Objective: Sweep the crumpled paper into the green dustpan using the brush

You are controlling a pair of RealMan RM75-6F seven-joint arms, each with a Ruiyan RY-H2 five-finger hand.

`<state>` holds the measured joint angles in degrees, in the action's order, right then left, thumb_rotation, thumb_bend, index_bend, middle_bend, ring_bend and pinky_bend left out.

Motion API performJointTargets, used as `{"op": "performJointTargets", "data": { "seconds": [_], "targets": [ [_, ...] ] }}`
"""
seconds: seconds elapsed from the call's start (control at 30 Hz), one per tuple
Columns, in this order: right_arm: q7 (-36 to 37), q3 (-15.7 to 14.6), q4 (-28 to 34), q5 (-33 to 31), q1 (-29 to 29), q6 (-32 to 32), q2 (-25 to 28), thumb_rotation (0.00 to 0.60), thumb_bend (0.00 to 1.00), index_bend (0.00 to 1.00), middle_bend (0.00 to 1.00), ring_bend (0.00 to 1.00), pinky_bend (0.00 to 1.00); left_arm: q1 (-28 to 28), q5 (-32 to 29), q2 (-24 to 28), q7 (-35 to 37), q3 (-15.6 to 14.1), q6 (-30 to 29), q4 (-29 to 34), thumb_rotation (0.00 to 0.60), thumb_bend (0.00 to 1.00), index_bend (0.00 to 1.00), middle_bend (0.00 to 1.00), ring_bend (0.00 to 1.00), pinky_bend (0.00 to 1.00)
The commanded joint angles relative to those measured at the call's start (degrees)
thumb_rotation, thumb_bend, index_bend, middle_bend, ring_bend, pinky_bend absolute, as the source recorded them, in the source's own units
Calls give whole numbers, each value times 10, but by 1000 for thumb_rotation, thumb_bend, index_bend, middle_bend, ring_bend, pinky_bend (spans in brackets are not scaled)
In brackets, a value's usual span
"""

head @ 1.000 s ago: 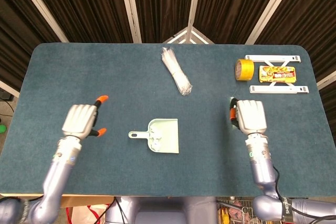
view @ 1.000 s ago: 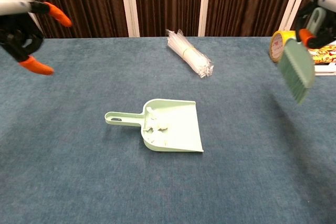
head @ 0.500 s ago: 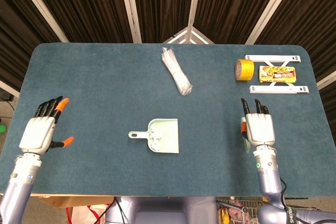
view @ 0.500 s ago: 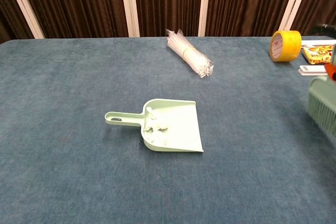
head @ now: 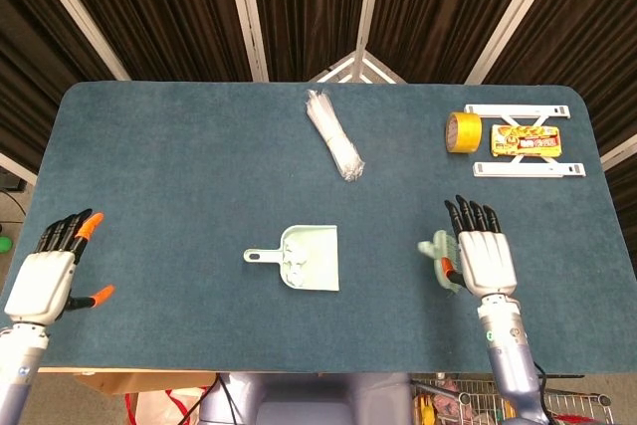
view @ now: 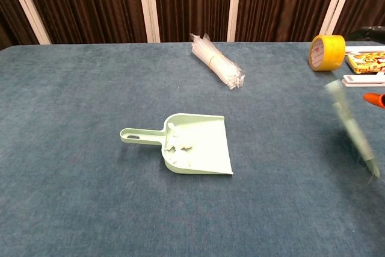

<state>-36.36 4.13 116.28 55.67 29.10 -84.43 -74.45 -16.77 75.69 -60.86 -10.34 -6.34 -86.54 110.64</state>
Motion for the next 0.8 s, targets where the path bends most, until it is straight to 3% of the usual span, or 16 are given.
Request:
{"op": "performJointTargets", "data": {
  "seconds": [0.03, 0.3, 0.6, 0.8],
  "targets": [
    [9, -17, 36, 42, -18, -14, 22, 600, 358, 0, 0, 0, 65, 18, 19, 5, 17, -7, -12, -11, 600, 0, 0, 0, 0, 0],
    [27, -64, 49, 109, -64, -35, 64, 600, 359, 0, 0, 0, 65, 54, 53, 9, 42, -19, -32, -49, 600, 0, 0, 0, 0, 0],
    [182, -142, -109, 271, -163, -104, 95, 600, 359, 0, 0, 0, 29, 104, 124, -15, 64, -26, -94, -142, 600, 0, 0, 0, 0, 0],
    [267, -152, -212, 323, -217, -165, 92, 600, 358, 0, 0, 0, 11, 118, 114, -20, 82, -13, -94, -165, 600, 0, 0, 0, 0, 0]
  ]
}}
